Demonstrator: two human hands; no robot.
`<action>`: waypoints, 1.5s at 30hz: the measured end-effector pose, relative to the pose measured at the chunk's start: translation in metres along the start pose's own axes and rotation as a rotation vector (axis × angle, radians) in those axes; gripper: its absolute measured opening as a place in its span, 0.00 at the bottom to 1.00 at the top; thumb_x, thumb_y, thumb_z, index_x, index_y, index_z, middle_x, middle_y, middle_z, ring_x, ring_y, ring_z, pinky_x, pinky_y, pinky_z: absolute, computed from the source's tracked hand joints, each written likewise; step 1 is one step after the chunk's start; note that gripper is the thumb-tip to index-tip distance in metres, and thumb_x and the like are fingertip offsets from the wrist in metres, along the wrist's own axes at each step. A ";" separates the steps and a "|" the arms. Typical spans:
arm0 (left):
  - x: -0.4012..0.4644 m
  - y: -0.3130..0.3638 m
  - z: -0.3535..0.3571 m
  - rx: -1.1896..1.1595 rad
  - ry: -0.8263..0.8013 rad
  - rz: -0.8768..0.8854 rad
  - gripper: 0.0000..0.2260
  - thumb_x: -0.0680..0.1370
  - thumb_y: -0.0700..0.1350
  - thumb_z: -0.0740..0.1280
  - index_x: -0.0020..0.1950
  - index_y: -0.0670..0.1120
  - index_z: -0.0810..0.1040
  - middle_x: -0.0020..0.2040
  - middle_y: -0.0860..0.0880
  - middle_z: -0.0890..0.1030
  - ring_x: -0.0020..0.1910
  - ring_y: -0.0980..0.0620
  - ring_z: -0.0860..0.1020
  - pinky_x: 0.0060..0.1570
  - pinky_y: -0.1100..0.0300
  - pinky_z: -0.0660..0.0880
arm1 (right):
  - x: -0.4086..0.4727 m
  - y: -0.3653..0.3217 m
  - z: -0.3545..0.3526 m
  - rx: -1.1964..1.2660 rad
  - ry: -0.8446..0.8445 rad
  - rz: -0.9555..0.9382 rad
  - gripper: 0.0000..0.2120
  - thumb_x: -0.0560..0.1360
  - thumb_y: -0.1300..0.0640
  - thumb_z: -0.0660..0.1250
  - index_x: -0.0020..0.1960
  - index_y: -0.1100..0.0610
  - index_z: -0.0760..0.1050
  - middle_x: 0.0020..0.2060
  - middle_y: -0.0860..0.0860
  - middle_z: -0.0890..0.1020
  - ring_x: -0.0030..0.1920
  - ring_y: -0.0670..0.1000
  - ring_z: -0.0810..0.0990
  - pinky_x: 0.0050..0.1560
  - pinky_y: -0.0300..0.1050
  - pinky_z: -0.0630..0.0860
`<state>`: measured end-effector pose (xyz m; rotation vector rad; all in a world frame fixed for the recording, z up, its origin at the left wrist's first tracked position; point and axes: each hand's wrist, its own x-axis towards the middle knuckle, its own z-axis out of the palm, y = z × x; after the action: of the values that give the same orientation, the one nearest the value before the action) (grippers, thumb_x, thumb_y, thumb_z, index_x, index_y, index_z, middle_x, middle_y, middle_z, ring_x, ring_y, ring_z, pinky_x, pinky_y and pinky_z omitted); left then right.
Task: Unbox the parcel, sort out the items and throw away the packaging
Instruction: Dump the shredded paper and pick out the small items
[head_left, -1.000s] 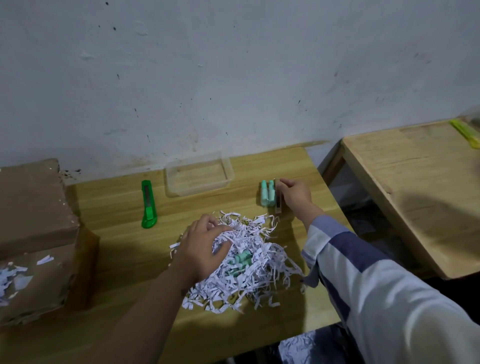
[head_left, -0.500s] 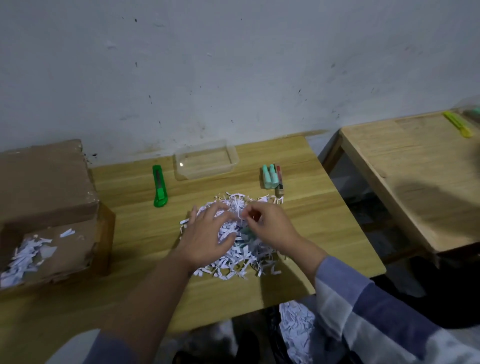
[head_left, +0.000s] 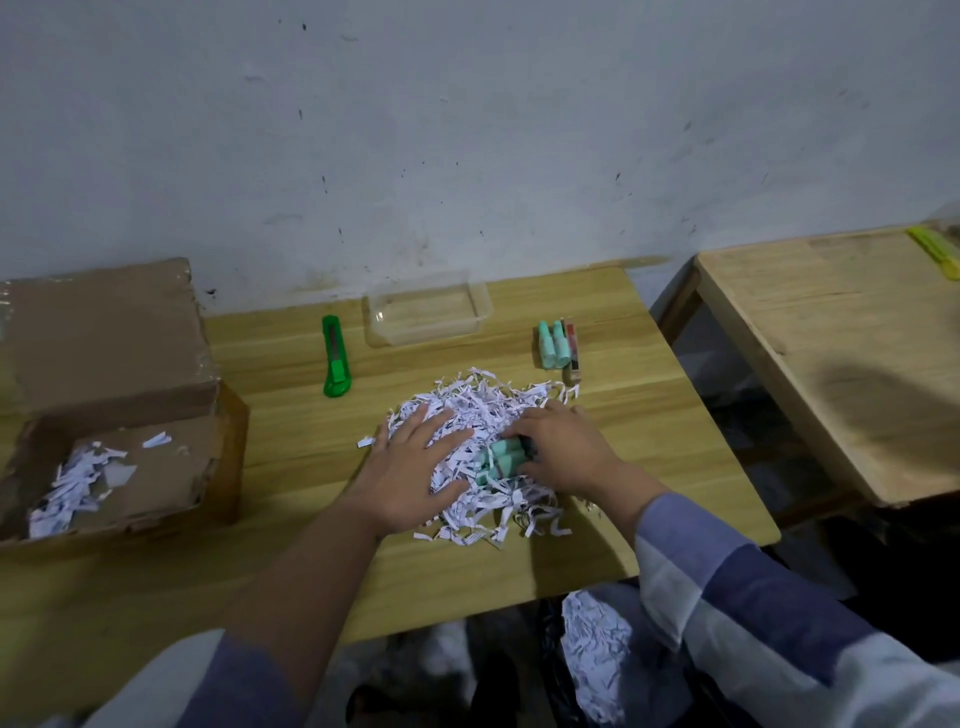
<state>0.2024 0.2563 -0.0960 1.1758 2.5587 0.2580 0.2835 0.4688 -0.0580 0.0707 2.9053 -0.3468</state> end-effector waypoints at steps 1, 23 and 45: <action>0.000 -0.001 0.000 0.005 -0.002 0.002 0.33 0.69 0.70 0.46 0.75 0.64 0.52 0.78 0.57 0.48 0.77 0.53 0.41 0.74 0.39 0.42 | 0.000 0.001 -0.001 0.011 0.018 0.003 0.22 0.71 0.51 0.70 0.64 0.45 0.73 0.62 0.45 0.78 0.62 0.52 0.70 0.56 0.49 0.64; 0.027 0.052 -0.039 -0.298 0.260 -0.121 0.39 0.66 0.74 0.60 0.71 0.55 0.62 0.71 0.55 0.68 0.74 0.54 0.59 0.73 0.43 0.36 | 0.001 -0.008 -0.035 1.326 0.135 0.348 0.18 0.72 0.56 0.72 0.59 0.59 0.74 0.51 0.55 0.83 0.47 0.49 0.81 0.41 0.39 0.74; 0.032 0.029 0.007 0.046 0.074 -0.113 0.32 0.72 0.70 0.43 0.75 0.61 0.55 0.78 0.55 0.53 0.77 0.51 0.49 0.74 0.45 0.42 | 0.032 0.080 -0.016 0.772 0.475 0.971 0.16 0.70 0.47 0.72 0.46 0.56 0.71 0.41 0.52 0.77 0.40 0.53 0.75 0.38 0.45 0.69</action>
<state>0.2058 0.3001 -0.1009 1.0517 2.6978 0.2206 0.2543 0.5505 -0.0681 1.7587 2.4915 -1.3090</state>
